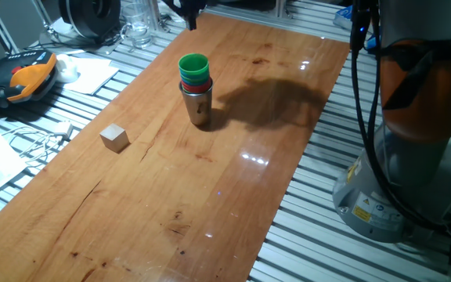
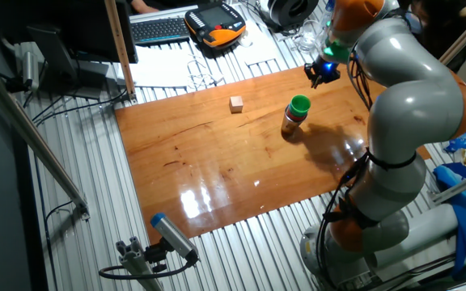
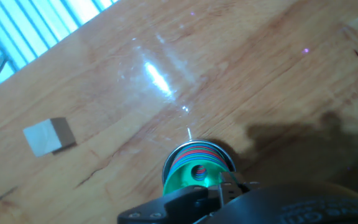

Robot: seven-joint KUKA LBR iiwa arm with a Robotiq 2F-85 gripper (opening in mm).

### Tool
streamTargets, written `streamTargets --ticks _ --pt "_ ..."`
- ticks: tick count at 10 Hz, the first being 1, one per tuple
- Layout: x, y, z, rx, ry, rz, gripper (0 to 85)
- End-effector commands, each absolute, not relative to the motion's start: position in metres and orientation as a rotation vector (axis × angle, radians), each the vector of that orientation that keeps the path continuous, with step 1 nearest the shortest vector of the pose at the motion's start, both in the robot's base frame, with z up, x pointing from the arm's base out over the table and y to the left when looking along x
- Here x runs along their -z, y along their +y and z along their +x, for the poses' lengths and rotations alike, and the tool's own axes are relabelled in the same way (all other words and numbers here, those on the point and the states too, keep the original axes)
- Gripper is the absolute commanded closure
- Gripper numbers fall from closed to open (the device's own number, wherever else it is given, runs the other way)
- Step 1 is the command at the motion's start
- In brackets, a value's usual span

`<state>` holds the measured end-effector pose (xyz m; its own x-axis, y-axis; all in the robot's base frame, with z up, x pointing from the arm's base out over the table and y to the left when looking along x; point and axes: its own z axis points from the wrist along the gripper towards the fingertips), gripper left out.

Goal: Stack the cups

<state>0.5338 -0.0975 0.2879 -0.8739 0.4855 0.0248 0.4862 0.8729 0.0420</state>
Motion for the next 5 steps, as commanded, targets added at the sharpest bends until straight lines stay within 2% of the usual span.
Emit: streamTargets --ticks 1,5 --pt "-0.2875 -0.0965 0.534 0.067 -3.032 -0.773 85.0" --pt "-0.2805 -0.0876 0.5379 0.103 -3.033 -0.779 85.0"
